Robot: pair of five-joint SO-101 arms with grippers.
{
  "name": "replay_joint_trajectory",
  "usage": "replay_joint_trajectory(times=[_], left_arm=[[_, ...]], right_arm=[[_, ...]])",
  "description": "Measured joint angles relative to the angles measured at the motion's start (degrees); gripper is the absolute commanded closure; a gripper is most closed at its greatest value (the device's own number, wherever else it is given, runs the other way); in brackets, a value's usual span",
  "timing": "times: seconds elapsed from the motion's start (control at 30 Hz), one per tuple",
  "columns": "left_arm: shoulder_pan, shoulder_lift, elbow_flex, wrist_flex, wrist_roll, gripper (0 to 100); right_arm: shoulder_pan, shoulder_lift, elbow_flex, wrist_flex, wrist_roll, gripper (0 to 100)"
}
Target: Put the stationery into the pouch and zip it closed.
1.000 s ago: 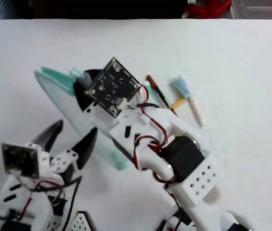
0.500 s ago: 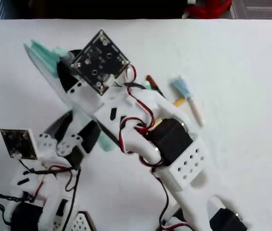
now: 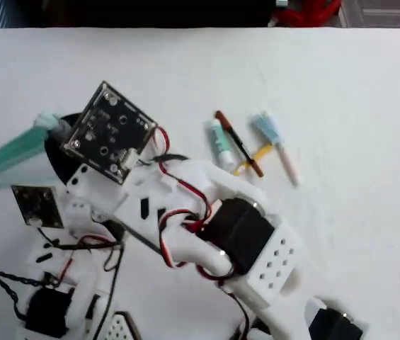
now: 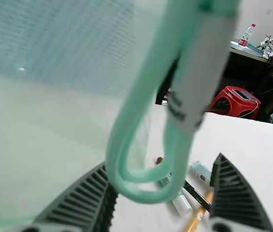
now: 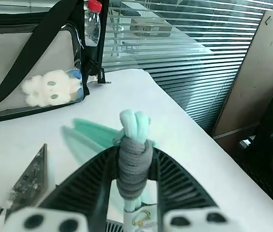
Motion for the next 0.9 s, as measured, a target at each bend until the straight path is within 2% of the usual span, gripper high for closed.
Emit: replay_joint_trajectory(times=[0.27, 0.37, 0.53, 0.7, 0.9], left_arm=[[-11.9, 0.1, 0.0, 0.8, 0.1, 73], [-15.6, 0.3, -0.9, 4.7, -0.1, 73], [-19.7, -0.3, -8.8, 13.6, -4.7, 73], [-23.7, -0.3, -12.7, 12.2, -5.3, 73], [-22.2, -0.3, -5.5, 1.8, -5.3, 73]], right_arm=[[6.4, 0.0, -0.1, 0.0, 0.0, 98.1], [11.3, 0.0, -0.1, -0.1, 0.0, 98.1], [17.8, 0.0, -0.1, 0.0, 0.0, 98.1], [17.1, 0.0, -0.4, 5.0, 2.3, 98.1], [9.7, -3.7, -0.4, 9.5, 4.7, 98.1]])
